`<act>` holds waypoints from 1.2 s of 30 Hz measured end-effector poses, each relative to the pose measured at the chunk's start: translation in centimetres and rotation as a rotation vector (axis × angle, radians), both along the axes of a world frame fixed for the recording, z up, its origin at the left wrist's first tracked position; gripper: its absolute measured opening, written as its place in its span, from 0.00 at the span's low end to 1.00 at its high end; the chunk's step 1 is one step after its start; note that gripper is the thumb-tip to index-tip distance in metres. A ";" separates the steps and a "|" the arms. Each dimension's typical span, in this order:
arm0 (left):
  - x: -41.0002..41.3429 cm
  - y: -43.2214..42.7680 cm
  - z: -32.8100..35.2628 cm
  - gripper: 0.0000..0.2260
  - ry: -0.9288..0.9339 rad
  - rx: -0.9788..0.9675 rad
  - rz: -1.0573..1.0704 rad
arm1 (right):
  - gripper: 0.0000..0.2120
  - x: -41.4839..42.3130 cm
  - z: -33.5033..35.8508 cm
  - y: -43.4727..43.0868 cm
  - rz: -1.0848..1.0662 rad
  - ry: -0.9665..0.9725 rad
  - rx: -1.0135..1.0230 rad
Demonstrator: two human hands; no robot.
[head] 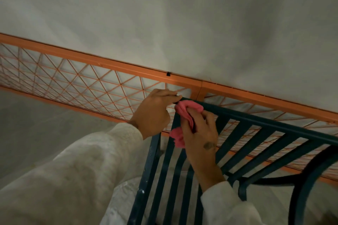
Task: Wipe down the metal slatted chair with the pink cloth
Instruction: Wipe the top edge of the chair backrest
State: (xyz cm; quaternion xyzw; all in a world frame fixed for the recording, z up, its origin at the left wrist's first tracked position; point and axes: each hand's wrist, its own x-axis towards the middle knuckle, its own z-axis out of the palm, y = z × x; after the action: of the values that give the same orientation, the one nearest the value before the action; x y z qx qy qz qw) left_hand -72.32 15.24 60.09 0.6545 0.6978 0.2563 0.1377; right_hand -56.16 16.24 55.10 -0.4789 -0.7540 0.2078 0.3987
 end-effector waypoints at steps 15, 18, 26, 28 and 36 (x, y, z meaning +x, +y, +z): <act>-0.1 0.1 1.1 0.29 -0.030 -0.075 -0.011 | 0.12 0.2 -7.8 -2.7 0.120 -0.246 -0.467; -0.2 0.5 1.2 0.27 -0.068 -0.066 -0.010 | 0.16 0.3 -3.6 -2.1 0.144 -0.200 -0.528; -1.2 -1.0 1.2 0.25 -0.565 -0.068 0.410 | 0.17 2.9 7.7 2.8 -0.067 0.009 -0.320; -1.6 -1.9 0.1 0.25 -0.687 -0.115 0.449 | 0.19 2.8 7.2 3.3 -0.094 -0.099 -0.394; -2.8 -2.7 -0.5 0.33 -0.893 -0.235 0.399 | 0.22 -5.6 5.7 1.6 0.147 -0.223 -0.199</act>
State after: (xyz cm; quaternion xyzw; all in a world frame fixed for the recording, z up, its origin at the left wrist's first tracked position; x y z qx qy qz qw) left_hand -75.16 12.50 59.56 0.3147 0.7065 0.4526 0.4438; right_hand -61.79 17.85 60.85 -0.4796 -0.8023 0.2556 0.2469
